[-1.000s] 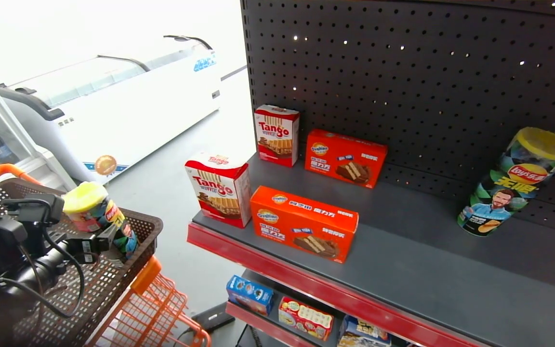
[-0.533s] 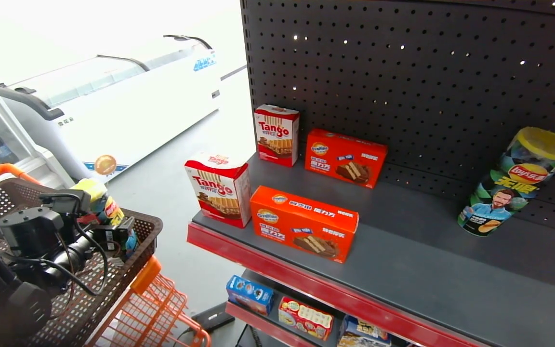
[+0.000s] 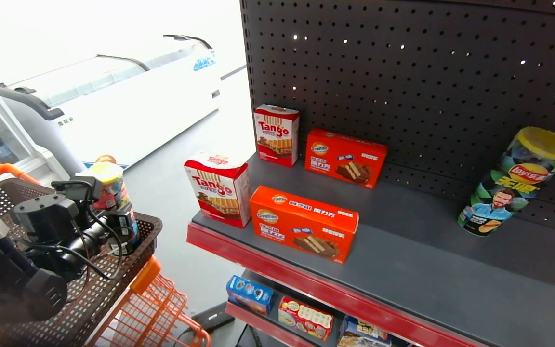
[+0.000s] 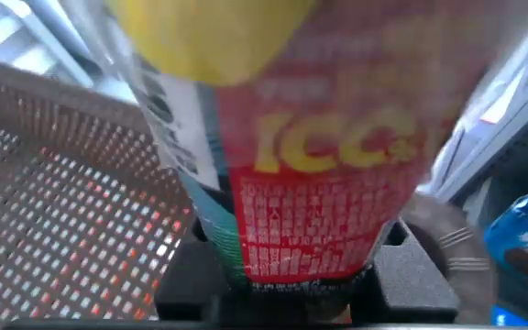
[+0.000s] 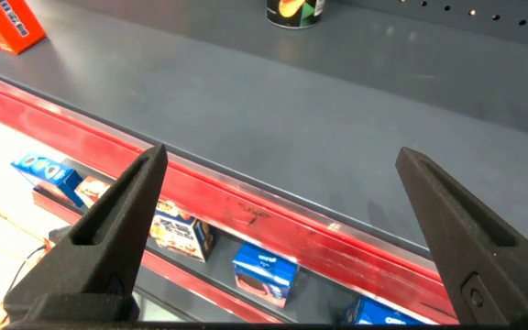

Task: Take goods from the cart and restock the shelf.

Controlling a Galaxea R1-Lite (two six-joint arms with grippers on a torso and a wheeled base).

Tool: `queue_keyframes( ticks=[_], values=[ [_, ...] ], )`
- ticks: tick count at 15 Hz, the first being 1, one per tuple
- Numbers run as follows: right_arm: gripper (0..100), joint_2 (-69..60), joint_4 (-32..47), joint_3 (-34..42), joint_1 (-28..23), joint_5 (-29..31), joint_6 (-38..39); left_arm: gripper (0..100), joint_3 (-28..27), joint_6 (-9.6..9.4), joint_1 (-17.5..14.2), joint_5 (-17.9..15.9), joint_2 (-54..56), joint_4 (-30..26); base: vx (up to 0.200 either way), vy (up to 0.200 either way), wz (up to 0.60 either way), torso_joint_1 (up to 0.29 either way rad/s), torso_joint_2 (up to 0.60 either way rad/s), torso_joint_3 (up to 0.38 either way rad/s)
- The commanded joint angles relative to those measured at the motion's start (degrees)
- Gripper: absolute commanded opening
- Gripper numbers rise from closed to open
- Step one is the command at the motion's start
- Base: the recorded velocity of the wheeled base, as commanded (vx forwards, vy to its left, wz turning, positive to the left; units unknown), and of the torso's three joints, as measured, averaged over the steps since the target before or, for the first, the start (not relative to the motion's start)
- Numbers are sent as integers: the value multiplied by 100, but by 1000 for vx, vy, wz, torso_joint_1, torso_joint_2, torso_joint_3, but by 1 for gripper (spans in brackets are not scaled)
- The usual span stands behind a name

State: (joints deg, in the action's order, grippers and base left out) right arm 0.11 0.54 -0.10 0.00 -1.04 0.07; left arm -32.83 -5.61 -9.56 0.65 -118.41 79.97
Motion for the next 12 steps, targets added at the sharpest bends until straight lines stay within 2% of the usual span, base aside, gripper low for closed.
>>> queue_keyframes(
  ticks=[1, 4, 5, 8, 9, 11, 12],
  values=[
    [100, 7, -1, 1, 0, -2, 1, 0, -48, -11, 138, -29, 661, -157, 0, 0, 0, 0, 0, 0],
    [100, 7, -1, 1, 0, -2, 1, 0, -400, -28, 138, -73, 1628, -1282, 0, 0, 0, 0, 0, 0],
    [100, 7, -1, 1, 0, -2, 1, 0, -505, -28, 138, -293, 2164, -1827, 0, 0, 0, 0, 0, 0],
    [100, 7, -1, 1, 0, -2, 1, 0, -426, -19, 147, -750, 3087, -2460, 0, 0, 0, 0, 0, 0],
    [100, 7, -1, 1, 0, -2, 1, 0, -496, -19, 147, -785, 3201, -2486, 0, 0, 0, 0, 0, 0],
    [100, 7, -1, 1, 0, -2, 1, 0, -769, 7, 420, -812, 3561, -2768, 0, 0, 0, 0, 0, 0],
    [100, 7, -1, 1, 0, -2, 1, 0, -830, 7, 525, -812, 3860, -3189, 0, 0, 0, 0, 0, 0]
  ],
)
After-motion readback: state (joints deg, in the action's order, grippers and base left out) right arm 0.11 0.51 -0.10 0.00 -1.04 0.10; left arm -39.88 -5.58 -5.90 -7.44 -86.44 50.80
